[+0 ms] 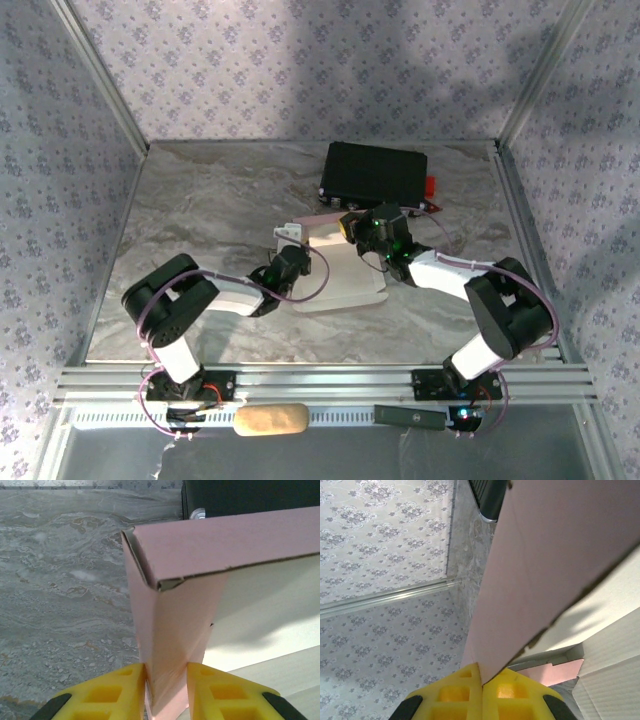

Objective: Fold the paper box

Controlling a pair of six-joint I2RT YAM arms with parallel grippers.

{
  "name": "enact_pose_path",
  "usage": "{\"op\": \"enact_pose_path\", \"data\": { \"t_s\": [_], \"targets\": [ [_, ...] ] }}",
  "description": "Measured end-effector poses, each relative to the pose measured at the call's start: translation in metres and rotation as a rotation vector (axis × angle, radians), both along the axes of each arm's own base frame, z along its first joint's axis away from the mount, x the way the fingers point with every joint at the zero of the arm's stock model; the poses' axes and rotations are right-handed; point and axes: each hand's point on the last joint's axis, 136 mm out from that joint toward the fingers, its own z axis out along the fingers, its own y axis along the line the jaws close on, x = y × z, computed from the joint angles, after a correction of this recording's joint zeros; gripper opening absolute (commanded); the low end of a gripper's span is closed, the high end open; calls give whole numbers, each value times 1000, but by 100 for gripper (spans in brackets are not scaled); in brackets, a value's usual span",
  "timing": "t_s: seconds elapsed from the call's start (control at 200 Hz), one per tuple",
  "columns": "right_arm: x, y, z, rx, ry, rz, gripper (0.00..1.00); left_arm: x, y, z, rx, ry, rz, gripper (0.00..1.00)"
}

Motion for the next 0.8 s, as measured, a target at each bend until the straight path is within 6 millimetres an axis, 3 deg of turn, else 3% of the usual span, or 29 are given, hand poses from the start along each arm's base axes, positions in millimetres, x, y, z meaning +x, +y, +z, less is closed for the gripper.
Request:
{"op": "enact_pose_path", "data": {
  "t_s": [0.135,0.46,0.8],
  "targets": [
    [0,0,1,9,4,-5,0,5,2,-1,-22,-14,-1,25],
    [4,-5,1,14,4,-18,0,14,0,-1,-60,-38,-16,0],
    [5,-7,1,17,6,-23,0,16,0,-2,-56,-42,3,0]
  ]
}}
